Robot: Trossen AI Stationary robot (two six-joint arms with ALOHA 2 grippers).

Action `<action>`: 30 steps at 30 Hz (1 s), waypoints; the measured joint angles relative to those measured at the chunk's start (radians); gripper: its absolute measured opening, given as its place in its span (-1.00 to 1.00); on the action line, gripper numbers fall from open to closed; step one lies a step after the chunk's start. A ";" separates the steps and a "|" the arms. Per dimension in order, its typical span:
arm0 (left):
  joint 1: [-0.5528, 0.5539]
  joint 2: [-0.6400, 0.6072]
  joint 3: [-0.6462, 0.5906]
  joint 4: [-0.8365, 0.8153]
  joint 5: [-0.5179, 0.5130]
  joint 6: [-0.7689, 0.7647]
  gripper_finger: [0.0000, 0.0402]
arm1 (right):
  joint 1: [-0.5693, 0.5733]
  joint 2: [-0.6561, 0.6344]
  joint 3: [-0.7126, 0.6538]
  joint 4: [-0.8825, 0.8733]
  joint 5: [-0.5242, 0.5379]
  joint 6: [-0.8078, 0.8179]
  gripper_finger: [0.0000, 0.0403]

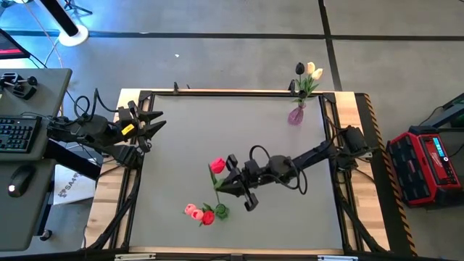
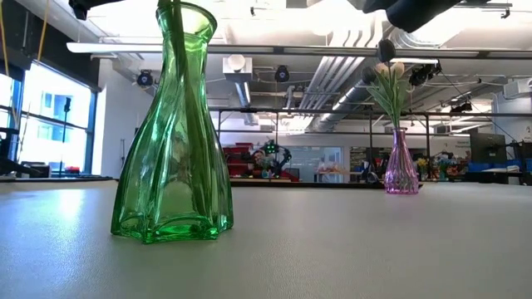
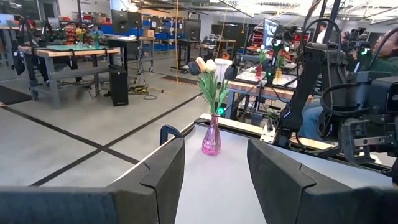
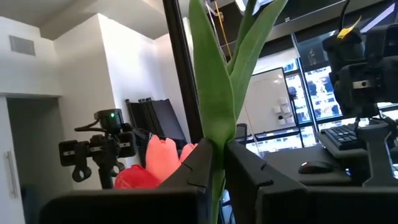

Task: Sort flowers into vase by color
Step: Put the red flower into the green vase

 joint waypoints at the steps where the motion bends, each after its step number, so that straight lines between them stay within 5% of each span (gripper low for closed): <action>1: 0.000 0.000 0.000 0.000 0.000 0.000 -0.19 | -0.003 0.000 0.000 0.000 0.000 -0.001 -0.89; 30: 0.000 0.000 0.000 0.000 0.000 0.000 -0.19 | -0.038 -0.078 0.000 -0.178 -0.036 -0.037 -0.89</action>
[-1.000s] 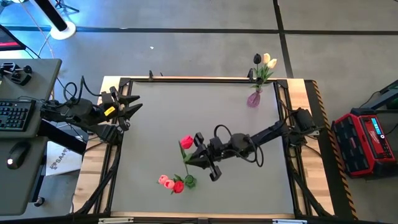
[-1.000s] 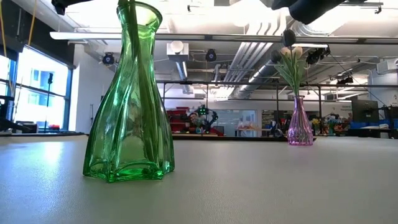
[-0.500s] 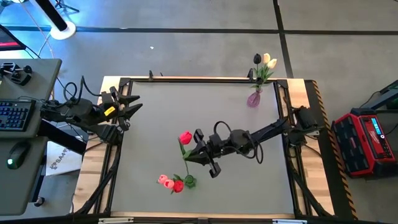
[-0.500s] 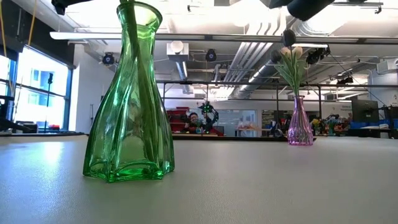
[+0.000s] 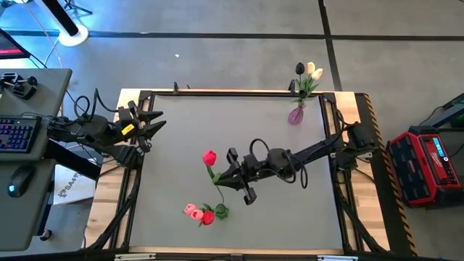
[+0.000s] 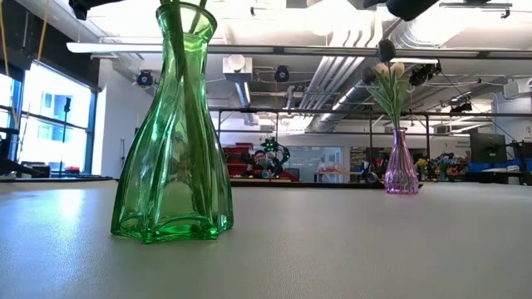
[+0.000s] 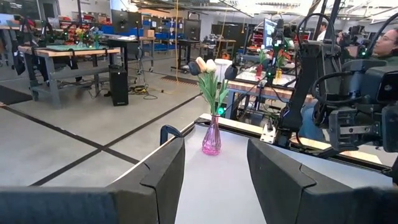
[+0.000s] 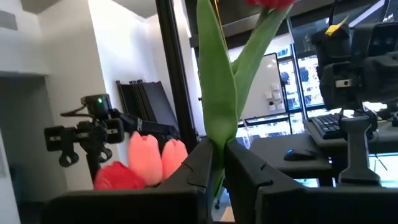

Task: Sort flowers into vase by color
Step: Put the red flower into the green vase

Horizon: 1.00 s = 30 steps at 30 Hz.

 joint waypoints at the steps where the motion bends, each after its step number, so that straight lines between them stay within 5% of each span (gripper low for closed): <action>1: 0.000 0.000 0.000 0.000 0.000 0.000 -0.19 | 0.001 0.000 0.000 0.006 0.002 0.007 -0.89; 18: 0.000 0.000 0.000 0.000 0.000 0.000 -0.19 | 0.001 0.001 0.000 0.058 0.010 0.050 -0.89; 30: 0.000 0.000 0.000 0.000 0.000 0.000 -0.19 | 0.034 0.002 0.000 0.023 0.111 0.029 -0.89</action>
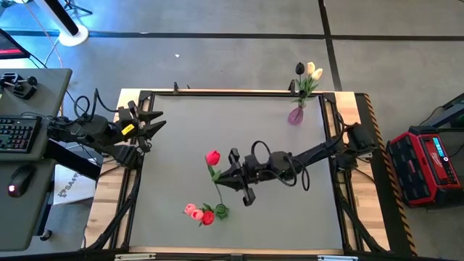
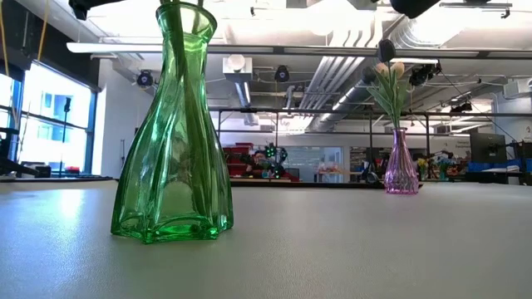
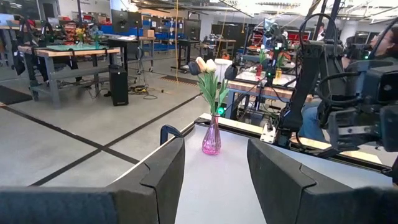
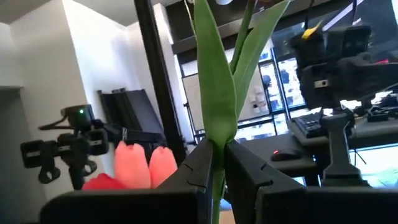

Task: Sort flowers into vase by color
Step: Put the red flower into the green vase, then return to Home Position

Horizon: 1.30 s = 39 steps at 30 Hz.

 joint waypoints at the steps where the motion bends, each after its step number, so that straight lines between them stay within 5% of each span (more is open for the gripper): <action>1: 0.000 0.000 0.000 0.000 0.000 0.000 -0.19 | 0.000 0.000 0.000 -0.002 0.003 -0.009 -0.89; 13: 0.000 0.000 0.000 0.000 0.000 0.000 -0.19 | 0.008 0.000 0.000 -0.064 0.006 -0.006 -0.85; 27: 0.000 0.000 0.000 0.000 0.000 0.000 -0.19 | 0.008 0.000 0.000 -0.055 -0.073 -0.027 -0.23; 39: 0.000 0.000 0.000 0.000 0.000 0.000 -0.19 | -0.001 -0.054 0.000 -0.080 -0.088 -0.045 -0.31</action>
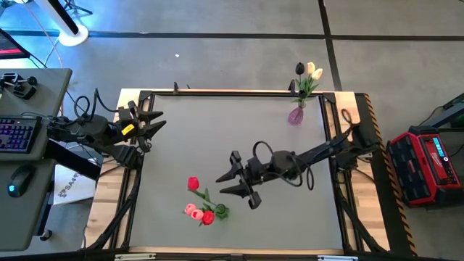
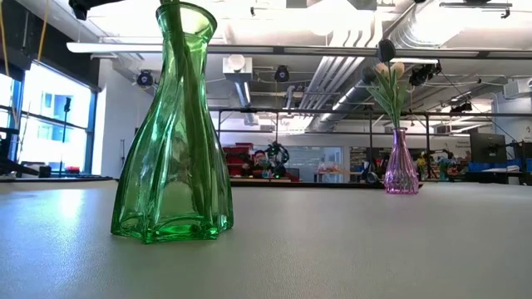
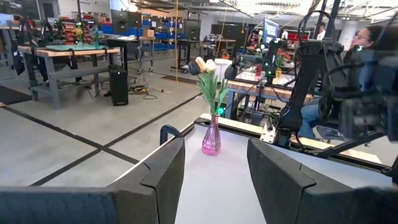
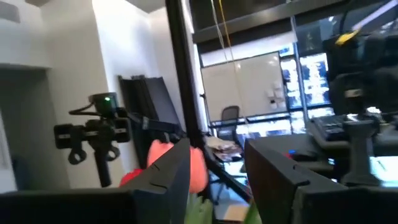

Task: Sort flowers into vase by color
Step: Return to Home Position

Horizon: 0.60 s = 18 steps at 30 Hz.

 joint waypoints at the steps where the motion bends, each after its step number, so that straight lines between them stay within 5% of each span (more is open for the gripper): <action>1: 0.000 0.000 0.000 0.000 0.000 0.000 -0.19 | -0.005 -0.018 0.000 -0.022 0.001 -0.010 -0.32; 11: 0.000 0.000 0.000 0.000 0.000 0.000 -0.19 | -0.047 -0.224 0.000 -0.312 0.143 -0.016 -0.39; 18: 0.000 0.000 0.000 0.000 0.000 0.000 -0.19 | -0.045 -0.314 0.000 -0.359 0.208 -0.011 -0.40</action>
